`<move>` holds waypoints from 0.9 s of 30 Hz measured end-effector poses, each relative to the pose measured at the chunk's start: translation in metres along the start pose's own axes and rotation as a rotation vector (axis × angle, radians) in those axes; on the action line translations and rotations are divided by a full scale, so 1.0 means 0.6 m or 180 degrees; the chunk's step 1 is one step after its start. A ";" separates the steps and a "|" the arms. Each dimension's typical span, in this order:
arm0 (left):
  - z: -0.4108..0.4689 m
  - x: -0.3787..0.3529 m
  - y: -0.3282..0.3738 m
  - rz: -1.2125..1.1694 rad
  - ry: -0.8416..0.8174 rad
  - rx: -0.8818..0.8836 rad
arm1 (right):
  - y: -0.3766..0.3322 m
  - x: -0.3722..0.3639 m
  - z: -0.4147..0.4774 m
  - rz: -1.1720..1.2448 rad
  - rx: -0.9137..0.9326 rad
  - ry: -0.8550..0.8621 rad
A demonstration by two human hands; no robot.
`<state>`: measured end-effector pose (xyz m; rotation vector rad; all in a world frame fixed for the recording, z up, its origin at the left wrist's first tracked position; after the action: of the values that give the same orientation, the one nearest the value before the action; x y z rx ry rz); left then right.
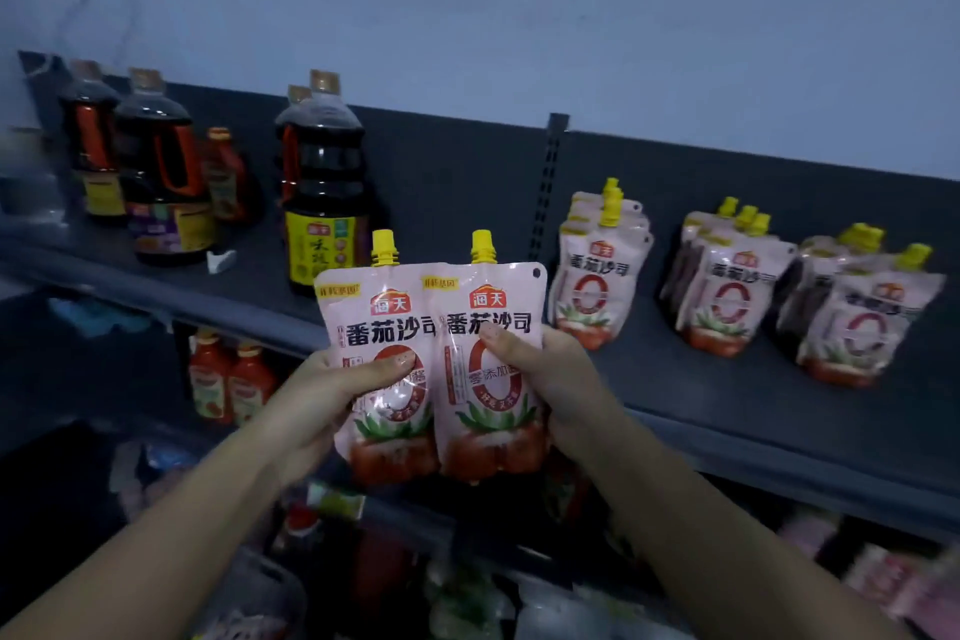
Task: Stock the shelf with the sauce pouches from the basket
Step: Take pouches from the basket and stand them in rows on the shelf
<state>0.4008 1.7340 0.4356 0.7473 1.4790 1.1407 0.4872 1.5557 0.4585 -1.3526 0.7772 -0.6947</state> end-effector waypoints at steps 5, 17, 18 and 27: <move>0.036 -0.180 -0.031 0.0016 -0.0479 -0.0074 | -0.057 0.168 -0.070 -0.0140 0.0296 0.0308; 0.140 -0.475 -0.111 0.0175 -0.1065 -0.0101 | -0.106 0.466 -0.167 0.0159 0.0502 0.1224; 0.149 -0.486 -0.115 0.0222 -0.1092 -0.0052 | -0.108 0.484 -0.168 0.0185 0.0501 0.1302; 0.248 -0.514 -0.159 0.0544 -0.1266 0.0308 | -0.086 0.595 -0.150 0.0175 0.0352 0.1810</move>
<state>0.6270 1.4614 0.4638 1.1151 1.1564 0.9802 0.6199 1.2089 0.4750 -1.0330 1.2005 -1.0826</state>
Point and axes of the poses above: each hand's wrist, its own z-axis towards the middle knuckle, its own x-axis out of the back of the hand, y = z × x, the point moved 2 cm from there along z, towards the middle knuckle, and after that the axes turned 5 degrees about -z, right-handed, at the moved point
